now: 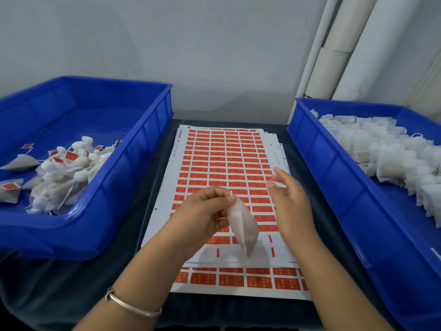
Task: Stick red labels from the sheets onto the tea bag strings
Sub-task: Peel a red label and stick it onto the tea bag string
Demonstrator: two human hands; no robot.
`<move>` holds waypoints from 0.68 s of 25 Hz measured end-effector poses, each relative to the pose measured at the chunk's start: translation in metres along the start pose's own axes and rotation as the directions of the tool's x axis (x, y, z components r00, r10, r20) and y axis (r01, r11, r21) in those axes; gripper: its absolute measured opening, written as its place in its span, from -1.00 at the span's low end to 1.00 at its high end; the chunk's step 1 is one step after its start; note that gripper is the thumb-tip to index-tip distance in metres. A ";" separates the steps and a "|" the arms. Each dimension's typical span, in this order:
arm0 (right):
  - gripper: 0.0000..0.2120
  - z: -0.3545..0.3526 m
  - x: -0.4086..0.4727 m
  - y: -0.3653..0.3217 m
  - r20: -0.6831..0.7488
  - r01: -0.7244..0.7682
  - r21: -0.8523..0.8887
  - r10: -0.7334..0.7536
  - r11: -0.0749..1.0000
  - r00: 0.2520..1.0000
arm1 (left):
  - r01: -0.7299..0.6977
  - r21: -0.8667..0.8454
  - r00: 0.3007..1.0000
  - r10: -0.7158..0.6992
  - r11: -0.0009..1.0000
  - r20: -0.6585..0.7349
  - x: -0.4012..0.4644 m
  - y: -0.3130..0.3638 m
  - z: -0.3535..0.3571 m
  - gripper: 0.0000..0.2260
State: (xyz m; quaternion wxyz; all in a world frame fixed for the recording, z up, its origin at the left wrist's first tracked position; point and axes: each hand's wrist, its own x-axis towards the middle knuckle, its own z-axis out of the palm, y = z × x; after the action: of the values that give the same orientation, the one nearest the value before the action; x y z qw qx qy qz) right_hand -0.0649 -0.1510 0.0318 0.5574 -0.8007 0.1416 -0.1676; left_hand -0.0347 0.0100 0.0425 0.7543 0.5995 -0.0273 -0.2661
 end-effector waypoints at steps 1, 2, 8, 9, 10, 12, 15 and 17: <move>-0.55 0.002 -0.007 0.003 0.100 -0.021 0.058 0.016 0.998 0.995 | 0.000 -0.068 1.000 0.000 0.998 0.002 0.002 -0.002 0.000 -0.92; -0.42 0.005 -0.014 0.005 0.218 -0.025 0.057 0.012 0.998 0.976 | 0.001 -0.123 1.000 0.000 0.992 0.004 0.003 -0.004 -0.001 -0.94; -0.86 0.025 -0.026 0.018 0.346 0.073 -0.139 -0.021 0.988 0.938 | 0.020 -0.198 0.999 -0.027 0.980 -0.029 0.009 -0.012 -0.001 -0.85; -0.87 0.025 -0.025 0.019 0.356 0.079 -0.140 -0.024 0.987 0.934 | 0.012 -0.197 0.999 -0.022 0.980 -0.050 0.009 -0.011 -0.002 -0.84; -0.87 0.024 -0.025 0.018 0.356 0.069 -0.136 -0.017 0.988 0.934 | -0.002 -0.198 0.997 -0.014 0.980 -0.079 0.010 -0.010 -0.004 -0.85; -0.90 0.022 -0.026 0.016 0.340 -0.030 -0.096 0.061 0.995 0.939 | -0.033 -0.232 0.988 -0.003 0.972 -0.155 0.011 -0.007 -0.007 -0.88; -0.79 0.017 -0.028 0.017 0.387 -0.205 0.045 0.172 0.978 0.906 | -0.060 -0.314 0.971 -0.017 0.948 -0.237 0.011 -0.005 -0.013 -0.88; -0.75 0.013 -0.026 0.018 0.455 -0.313 0.216 0.189 0.925 0.870 | -0.077 -0.318 0.956 -0.020 0.945 -0.291 0.010 -0.009 -0.016 -0.88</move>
State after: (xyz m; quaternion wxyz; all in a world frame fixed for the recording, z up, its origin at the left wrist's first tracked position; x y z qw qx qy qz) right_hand -0.0840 -0.1354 0.0080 0.7003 -0.7042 0.0951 0.0674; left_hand -0.0235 0.0187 0.0272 0.8425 0.4986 0.1195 -0.1650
